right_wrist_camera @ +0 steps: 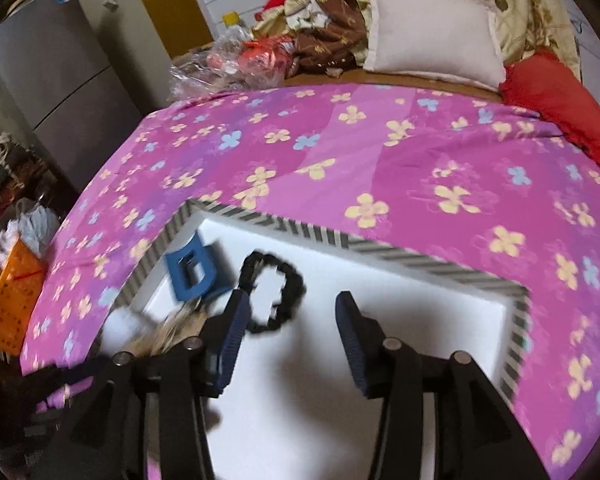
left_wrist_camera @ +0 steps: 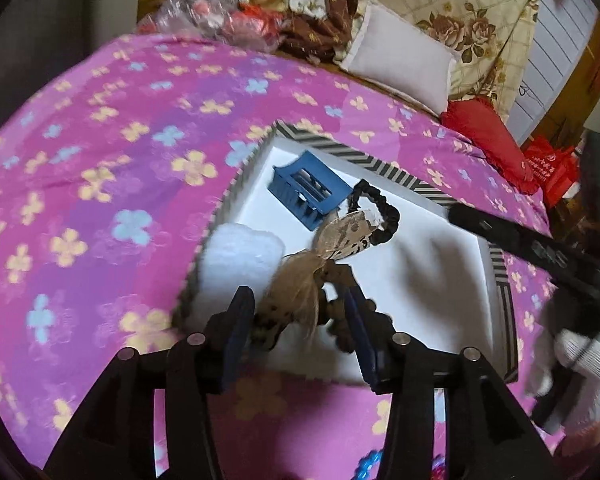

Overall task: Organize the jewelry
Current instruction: 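Lower both held hair ties into the white tray and open both tools, then move both tools back over the red bow and beaded bracelets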

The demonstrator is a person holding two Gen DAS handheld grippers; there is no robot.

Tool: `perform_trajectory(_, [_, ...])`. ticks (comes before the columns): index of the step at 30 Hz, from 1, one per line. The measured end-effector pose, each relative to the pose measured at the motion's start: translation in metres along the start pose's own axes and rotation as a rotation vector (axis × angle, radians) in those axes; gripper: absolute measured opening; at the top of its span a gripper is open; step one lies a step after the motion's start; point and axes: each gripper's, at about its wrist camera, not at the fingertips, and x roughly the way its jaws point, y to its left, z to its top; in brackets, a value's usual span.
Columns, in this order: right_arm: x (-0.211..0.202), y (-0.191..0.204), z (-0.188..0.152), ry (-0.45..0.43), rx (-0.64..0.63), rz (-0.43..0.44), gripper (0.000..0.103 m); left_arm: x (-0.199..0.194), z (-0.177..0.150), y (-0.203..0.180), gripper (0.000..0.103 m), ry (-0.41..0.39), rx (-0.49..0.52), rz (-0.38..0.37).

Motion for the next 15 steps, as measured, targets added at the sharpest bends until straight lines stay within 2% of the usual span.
perform_trajectory(4, [-0.047, 0.011, -0.033, -0.046, -0.04, -0.007, 0.064, -0.024, -0.014, -0.001, 0.041, -0.036, 0.028, 0.042])
perform_trajectory(9, [-0.095, 0.018, -0.079, -0.09, -0.032, -0.02, 0.076, -0.052, -0.041, -0.005, 0.041, -0.078, 0.074, 0.085])
perform_trajectory(15, [-0.127, 0.027, -0.13, -0.106, 0.009, 0.017, 0.078, -0.078, -0.076, -0.012, 0.041, -0.125, 0.139, 0.135])
